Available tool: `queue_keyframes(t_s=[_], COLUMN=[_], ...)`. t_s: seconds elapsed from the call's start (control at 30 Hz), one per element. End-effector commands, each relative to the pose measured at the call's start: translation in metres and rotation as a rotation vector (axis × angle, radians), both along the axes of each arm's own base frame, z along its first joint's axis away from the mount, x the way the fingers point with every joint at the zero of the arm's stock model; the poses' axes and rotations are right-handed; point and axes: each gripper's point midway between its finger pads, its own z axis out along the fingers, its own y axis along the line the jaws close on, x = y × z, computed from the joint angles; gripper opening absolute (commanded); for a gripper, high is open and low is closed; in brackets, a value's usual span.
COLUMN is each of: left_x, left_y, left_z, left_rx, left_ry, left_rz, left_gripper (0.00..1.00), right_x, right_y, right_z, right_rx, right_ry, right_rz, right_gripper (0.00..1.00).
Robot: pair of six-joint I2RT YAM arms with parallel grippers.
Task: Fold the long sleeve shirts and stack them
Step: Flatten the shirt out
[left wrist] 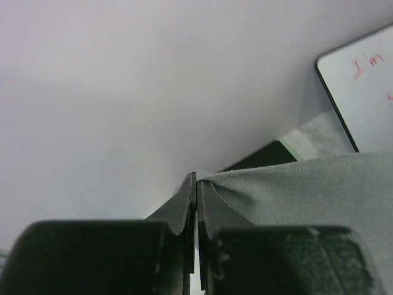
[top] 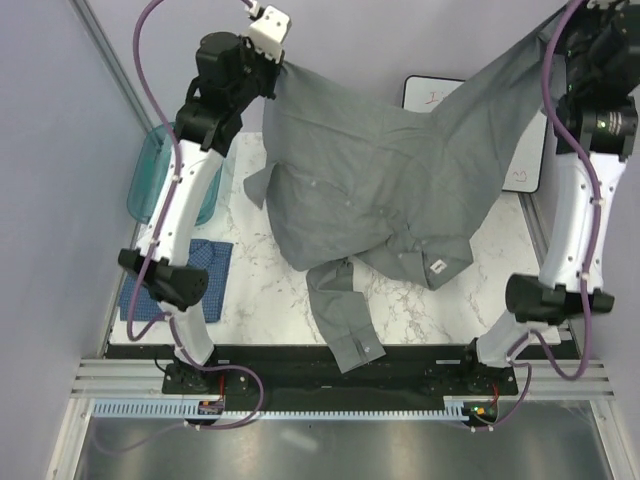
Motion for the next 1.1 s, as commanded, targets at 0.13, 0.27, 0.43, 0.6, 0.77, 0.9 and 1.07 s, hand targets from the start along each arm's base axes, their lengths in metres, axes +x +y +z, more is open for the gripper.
queue_keyframes(t_s=[0.13, 0.27, 0.43, 0.6, 0.77, 0.9, 1.07], left_x=[-0.122, -0.194, -0.205, -0.142, -0.143, -0.134, -0.112], left_y=[0.068, 0.086, 0.086, 0.043, 0.029, 0.022, 0.029], left_z=[0.282, 0.331, 0.329, 0.190, 0.065, -0.056, -0.140], left_rx=[-0.500, -0.577, -0.536, -0.278, -0.099, 0.102, 0.174], left_ry=[-0.895, -1.134, -1.113, -0.750, -0.498, -0.293, -0.091], left_rz=[0.049, -0.021, -0.047, -0.146, -0.224, -0.280, -0.234], left_gripper=[0.02, 0.02, 0.02, 0.02, 0.02, 0.02, 0.02], right_x=[-0.166, -0.263, -0.274, -0.236, -0.203, -0.169, -0.120], right_y=[0.008, 0.007, 0.003, 0.004, 0.014, 0.030, 0.021], right_z=[0.182, 0.221, 0.222, 0.168, 0.097, 0.026, -0.059], right_rx=[0.065, 0.071, 0.050, -0.017, -0.221, -0.401, -0.460], right_ry=[-0.701, -0.953, -0.965, -0.755, -0.515, -0.270, -0.040], right_rz=[-0.027, -0.084, -0.133, -0.144, -0.134, -0.048, -0.027], right_gripper=[0.00, 0.00, 0.00, 0.00, 0.00, 0.00, 0.00])
